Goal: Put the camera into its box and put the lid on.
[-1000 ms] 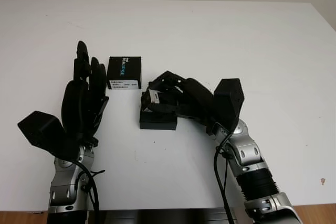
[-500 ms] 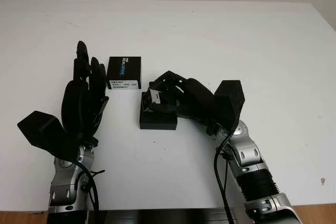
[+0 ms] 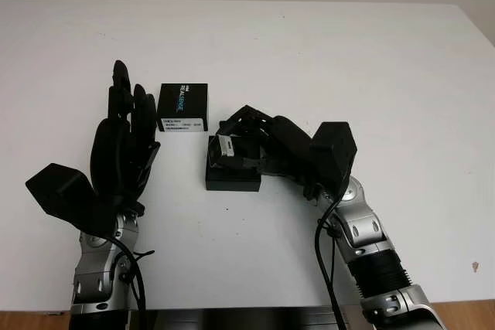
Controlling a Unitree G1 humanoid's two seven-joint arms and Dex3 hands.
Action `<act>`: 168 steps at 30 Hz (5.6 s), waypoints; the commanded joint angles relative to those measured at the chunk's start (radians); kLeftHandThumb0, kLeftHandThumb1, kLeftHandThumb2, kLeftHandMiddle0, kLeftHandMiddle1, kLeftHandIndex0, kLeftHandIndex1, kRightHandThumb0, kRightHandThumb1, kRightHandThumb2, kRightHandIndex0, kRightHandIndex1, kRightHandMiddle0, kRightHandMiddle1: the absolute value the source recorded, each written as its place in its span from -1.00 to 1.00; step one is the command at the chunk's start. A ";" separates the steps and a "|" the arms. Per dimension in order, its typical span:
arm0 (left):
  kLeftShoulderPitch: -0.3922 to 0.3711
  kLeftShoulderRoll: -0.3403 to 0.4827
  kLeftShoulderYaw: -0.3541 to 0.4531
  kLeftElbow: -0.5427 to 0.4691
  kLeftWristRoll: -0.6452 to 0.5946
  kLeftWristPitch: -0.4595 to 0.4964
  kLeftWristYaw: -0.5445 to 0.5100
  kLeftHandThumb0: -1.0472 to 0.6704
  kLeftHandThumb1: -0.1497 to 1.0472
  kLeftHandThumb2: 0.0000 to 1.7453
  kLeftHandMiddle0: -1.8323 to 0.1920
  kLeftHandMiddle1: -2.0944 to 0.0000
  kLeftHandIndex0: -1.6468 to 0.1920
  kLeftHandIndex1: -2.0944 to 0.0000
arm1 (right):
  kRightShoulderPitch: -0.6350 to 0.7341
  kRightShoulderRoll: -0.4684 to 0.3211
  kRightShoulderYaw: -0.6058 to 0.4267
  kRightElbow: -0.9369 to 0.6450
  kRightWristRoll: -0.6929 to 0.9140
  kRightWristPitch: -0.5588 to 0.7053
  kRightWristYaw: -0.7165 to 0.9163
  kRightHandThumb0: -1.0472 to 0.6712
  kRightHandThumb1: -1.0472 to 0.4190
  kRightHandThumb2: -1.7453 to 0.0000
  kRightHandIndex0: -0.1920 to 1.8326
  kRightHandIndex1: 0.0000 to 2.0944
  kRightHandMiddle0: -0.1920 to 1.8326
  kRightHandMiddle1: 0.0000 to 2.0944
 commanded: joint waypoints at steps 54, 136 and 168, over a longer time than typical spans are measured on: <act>0.011 0.011 0.013 -0.024 -0.020 0.008 -0.017 -0.66 1.00 -0.55 1.00 1.00 1.00 1.00 | 0.126 -0.120 0.103 -0.105 -0.362 -0.324 -0.247 -0.33 -0.87 0.94 -0.67 -0.85 -0.79 0.06; 0.021 0.029 0.023 -0.040 -0.032 0.018 -0.030 -0.65 1.00 -0.54 1.00 1.00 1.00 1.00 | 0.119 -0.251 0.207 -0.167 -0.865 -0.255 -0.453 -0.24 -0.89 0.94 -0.62 -0.23 -0.53 0.36; 0.018 0.019 0.017 -0.031 -0.037 0.019 -0.030 -0.66 1.00 -0.55 1.00 1.00 1.00 1.00 | 0.071 -0.123 0.082 0.080 -0.344 -0.507 -0.470 -0.24 -1.00 0.92 -0.82 0.06 -0.69 0.66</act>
